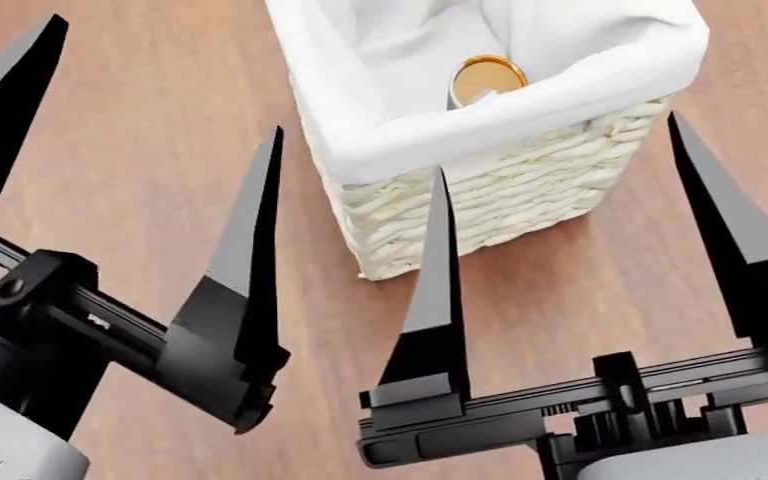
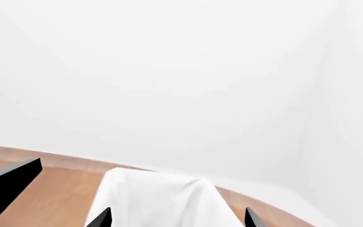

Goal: Pick up the alphabet soup and the cream cheese box, and put them in the basket.

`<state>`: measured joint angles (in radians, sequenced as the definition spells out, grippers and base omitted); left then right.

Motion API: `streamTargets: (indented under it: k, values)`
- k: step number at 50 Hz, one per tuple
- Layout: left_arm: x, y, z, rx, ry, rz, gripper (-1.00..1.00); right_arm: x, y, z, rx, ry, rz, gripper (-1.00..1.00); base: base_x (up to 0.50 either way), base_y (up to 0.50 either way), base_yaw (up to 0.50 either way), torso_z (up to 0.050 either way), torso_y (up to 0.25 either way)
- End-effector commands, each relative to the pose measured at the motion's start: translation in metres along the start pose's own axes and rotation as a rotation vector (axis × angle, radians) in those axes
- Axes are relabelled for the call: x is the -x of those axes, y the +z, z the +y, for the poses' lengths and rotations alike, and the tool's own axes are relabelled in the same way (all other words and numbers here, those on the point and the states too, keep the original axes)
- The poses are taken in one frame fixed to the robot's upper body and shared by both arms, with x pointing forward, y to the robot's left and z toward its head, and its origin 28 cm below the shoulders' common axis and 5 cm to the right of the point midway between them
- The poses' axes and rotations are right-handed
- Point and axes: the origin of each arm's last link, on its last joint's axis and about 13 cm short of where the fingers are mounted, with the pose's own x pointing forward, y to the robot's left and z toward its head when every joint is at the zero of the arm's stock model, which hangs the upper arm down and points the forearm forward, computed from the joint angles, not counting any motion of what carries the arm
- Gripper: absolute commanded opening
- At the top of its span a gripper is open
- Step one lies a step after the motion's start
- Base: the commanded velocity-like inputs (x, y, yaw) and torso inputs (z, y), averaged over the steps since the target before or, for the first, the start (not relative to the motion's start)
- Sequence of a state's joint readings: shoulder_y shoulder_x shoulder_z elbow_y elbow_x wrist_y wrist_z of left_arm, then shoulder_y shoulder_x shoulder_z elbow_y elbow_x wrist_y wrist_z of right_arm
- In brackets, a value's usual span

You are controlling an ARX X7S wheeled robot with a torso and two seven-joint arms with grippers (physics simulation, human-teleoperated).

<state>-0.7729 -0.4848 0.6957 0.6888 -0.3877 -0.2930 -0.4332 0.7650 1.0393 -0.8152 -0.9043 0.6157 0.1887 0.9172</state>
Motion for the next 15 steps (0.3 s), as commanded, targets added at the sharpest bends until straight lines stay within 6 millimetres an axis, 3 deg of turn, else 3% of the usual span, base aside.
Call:
streamTargets:
  k: [1, 15]
  values:
    - [0.0147, 0.0113, -0.0039, -0.001, 0.024, -0.025, 1.0, 0.0013, 0.0035, 0.0019, -0.006, 0.005, -0.02, 1.0, 0.0, 0.0, 0.0, 0.0, 0.0]
    - [0.0172, 0.0131, -0.0032, -0.005, 0.032, -0.027, 1.0, 0.0018, 0.0044, 0.0025, -0.006, 0.01, -0.02, 1.0, 0.0, 0.0, 0.0, 0.0, 0.0]
